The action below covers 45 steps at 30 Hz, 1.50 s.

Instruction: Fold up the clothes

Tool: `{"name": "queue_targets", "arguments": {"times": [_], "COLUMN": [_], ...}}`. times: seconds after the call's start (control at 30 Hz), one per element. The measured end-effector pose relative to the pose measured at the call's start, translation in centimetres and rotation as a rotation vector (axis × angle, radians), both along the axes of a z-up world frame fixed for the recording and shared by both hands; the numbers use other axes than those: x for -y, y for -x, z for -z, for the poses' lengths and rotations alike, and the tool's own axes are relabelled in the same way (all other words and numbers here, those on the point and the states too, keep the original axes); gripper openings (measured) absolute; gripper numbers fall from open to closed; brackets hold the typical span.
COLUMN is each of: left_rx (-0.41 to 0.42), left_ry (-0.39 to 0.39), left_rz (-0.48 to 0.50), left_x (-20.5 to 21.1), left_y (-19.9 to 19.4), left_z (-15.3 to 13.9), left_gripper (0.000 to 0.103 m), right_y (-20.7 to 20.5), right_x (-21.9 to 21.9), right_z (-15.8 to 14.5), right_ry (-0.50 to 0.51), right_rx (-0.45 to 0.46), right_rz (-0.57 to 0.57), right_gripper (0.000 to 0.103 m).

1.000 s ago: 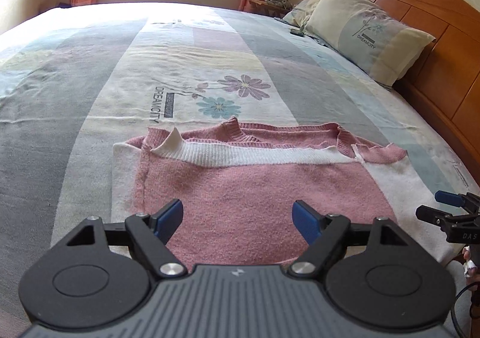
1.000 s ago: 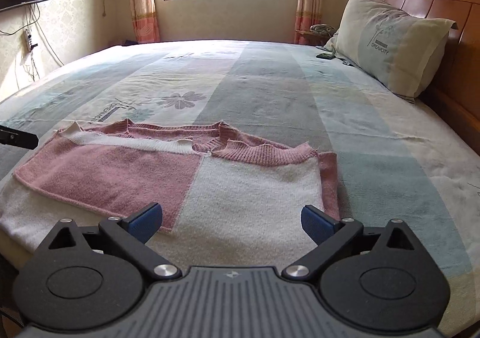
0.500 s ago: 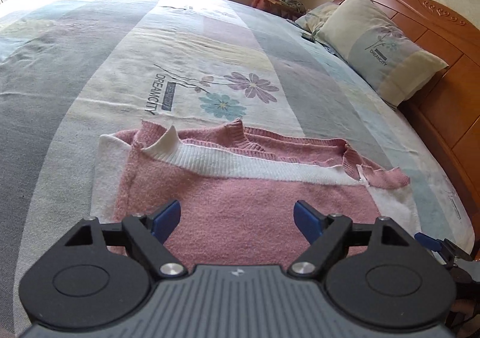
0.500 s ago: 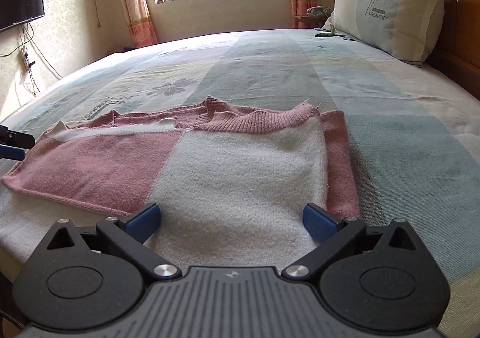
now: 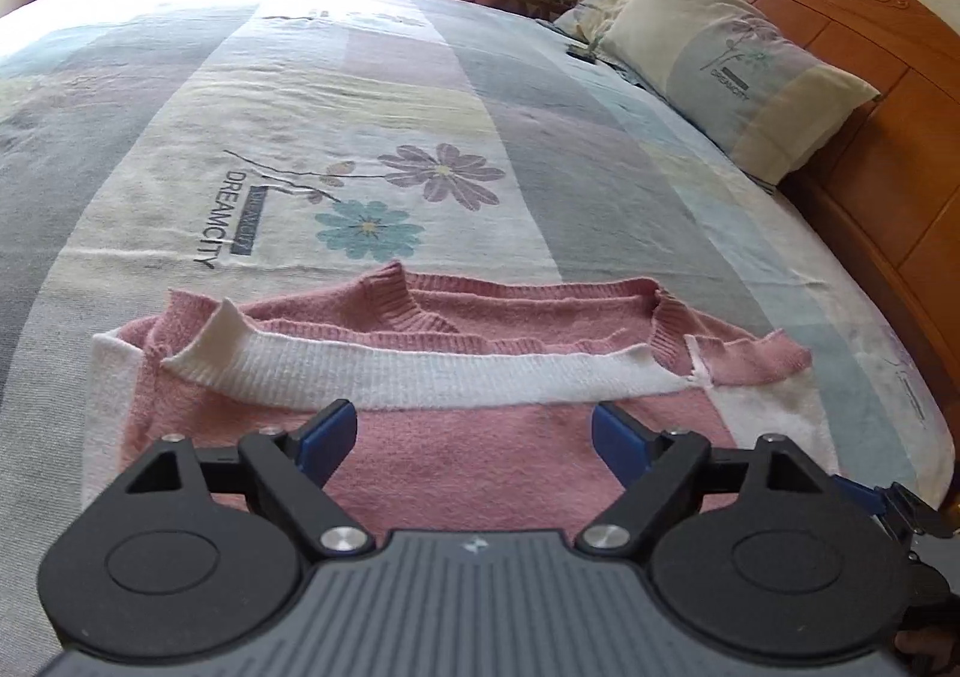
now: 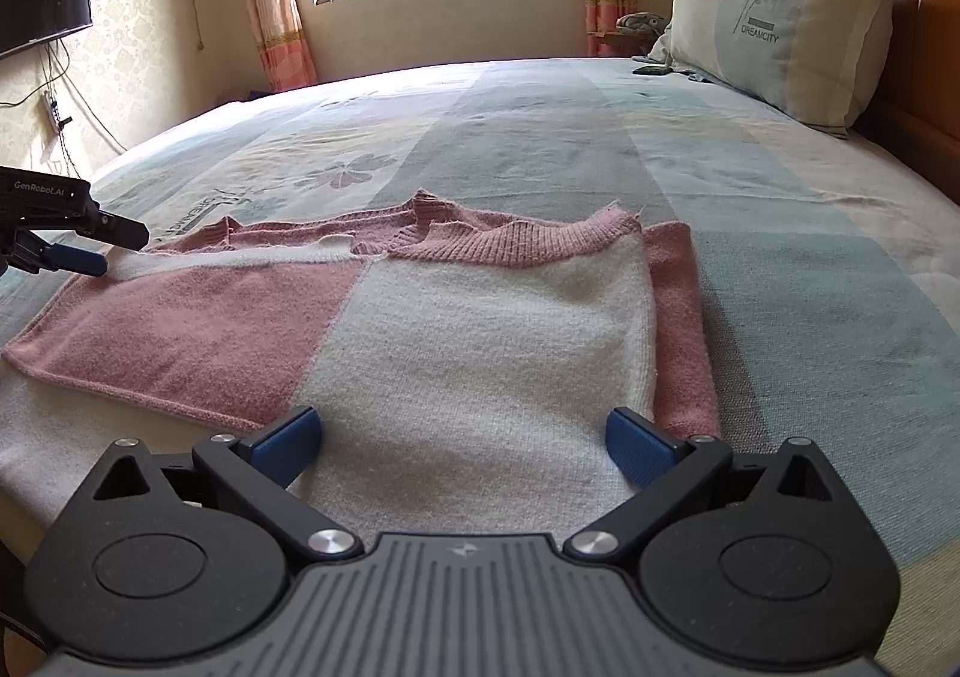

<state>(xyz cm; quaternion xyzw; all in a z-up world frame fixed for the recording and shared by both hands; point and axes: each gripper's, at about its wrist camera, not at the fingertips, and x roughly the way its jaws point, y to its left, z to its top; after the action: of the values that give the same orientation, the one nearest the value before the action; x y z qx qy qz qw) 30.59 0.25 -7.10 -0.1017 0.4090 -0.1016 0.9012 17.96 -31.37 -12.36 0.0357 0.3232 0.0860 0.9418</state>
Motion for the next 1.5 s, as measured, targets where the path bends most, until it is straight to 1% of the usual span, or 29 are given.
{"name": "queue_targets", "arguments": {"times": [0.13,0.17,0.27,0.33,0.4,0.47,0.53,0.63,0.73,0.8,0.87,0.9,0.97,1.0,1.1,1.13,1.2,1.23,1.3,1.37,1.43,1.47,1.5], "left_rx": [-0.008,-0.011,-0.020,-0.025,-0.011,0.002,0.001,-0.029,-0.032,-0.035,-0.037,-0.038,-0.039,-0.038,-0.045,-0.045,-0.023,-0.008,0.001,-0.006,-0.034,-0.023,-0.020], "left_ry": [0.016,0.005,0.017,0.024,0.025,0.026,0.038,0.030,0.043,0.043,0.038,0.036,0.024,0.020,0.033,0.035,0.031,0.031,0.035,0.036,0.029,0.038,0.052], "left_rz": [0.101,0.080,0.075,0.072,0.087,0.103,0.117,0.100,0.098,0.094,0.091,0.091,0.091,0.086,0.074,0.071,0.083,0.093,0.095,0.084,0.046,0.035,0.027], "left_x": [2.6,2.6,2.4,2.2,2.4,2.6,2.8,2.8,2.4,2.2,2.2,2.2,2.3,2.2,1.9,1.9,2.2,2.3,2.5,2.6,2.1,1.7,1.3], "left_y": [1.0,1.1,1.7,2.1,2.9,3.8,4.4,4.8,5.3,5.4,5.4,5.4,5.5,5.5,5.2,5.1,5.1,5.1,5.1,4.9,4.8,5.0,5.2], "left_z": [0.4,0.5,-0.4,-1.0,-1.4,-1.9,-1.7,-1.1,-1.1,-1.1,-1.0,-0.9,-0.7,-0.5,-0.3,-0.4,-1.0,-1.3,-1.3,-0.9,0.2,0.3,0.2], "left_gripper": [0.087,0.087,0.088,0.088,0.089,0.089,0.090,0.090,0.090,0.090,0.090,0.090,0.090,0.090,0.090,0.090,0.090,0.090,0.091,0.091,0.091,0.091,0.091], "right_y": [0.0,0.1,0.8,1.4,2.0,2.8,3.5,3.8,3.6,3.0,1.6,0.8,-0.6,-0.5,0.7,1.1,1.3,1.4,1.4,0.8,-0.2,-0.7,-1.3], "right_x": [0.0,0.1,0.8,1.4,2.2,2.6,2.1,0.9,0.7,1.6,2.9,3.4,4.0,3.6,2.1,1.9,2.0,2.1,2.2,1.6,0.7,0.4,0.2], "right_z": [-0.5,-0.7,-1.8,-2.5,-2.9,-3.1,-3.5,-3.7,-3.9,-4.3,-4.3,-3.9,-2.5,-2.0,-0.9,-0.9,-1.6,-2.2,-3.5,-4.3,-3.9,-3.5,-2.6], "right_ry": [0.032,0.042,0.046,0.059,0.038,-0.004,-0.021,-0.015,0.006,-0.017,-0.066,-0.097,-0.155,-0.133,0.001,0.024,0.028,0.014,-0.038,-0.056,-0.049,-0.047,-0.054], "right_rx": [-0.019,-0.023,-0.024,-0.041,-0.057,-0.050,-0.030,-0.009,0.004,0.022,0.023,0.009,-0.071,-0.086,-0.083,-0.082,-0.094,-0.095,-0.056,-0.020,-0.033,-0.049,-0.087], "right_rz": [-0.010,-0.012,0.011,0.077,0.117,0.121,0.104,0.056,0.063,0.079,0.100,0.103,0.121,0.113,0.064,0.057,0.057,0.062,0.059,0.039,0.023,0.020,0.025], "right_gripper": [0.103,0.103,0.103,0.103,0.103,0.103,0.103,0.103,0.103,0.103,0.103,0.103,0.103,0.103,0.103,0.103,0.103,0.103,0.103,0.103,0.103,0.103,0.103]}}
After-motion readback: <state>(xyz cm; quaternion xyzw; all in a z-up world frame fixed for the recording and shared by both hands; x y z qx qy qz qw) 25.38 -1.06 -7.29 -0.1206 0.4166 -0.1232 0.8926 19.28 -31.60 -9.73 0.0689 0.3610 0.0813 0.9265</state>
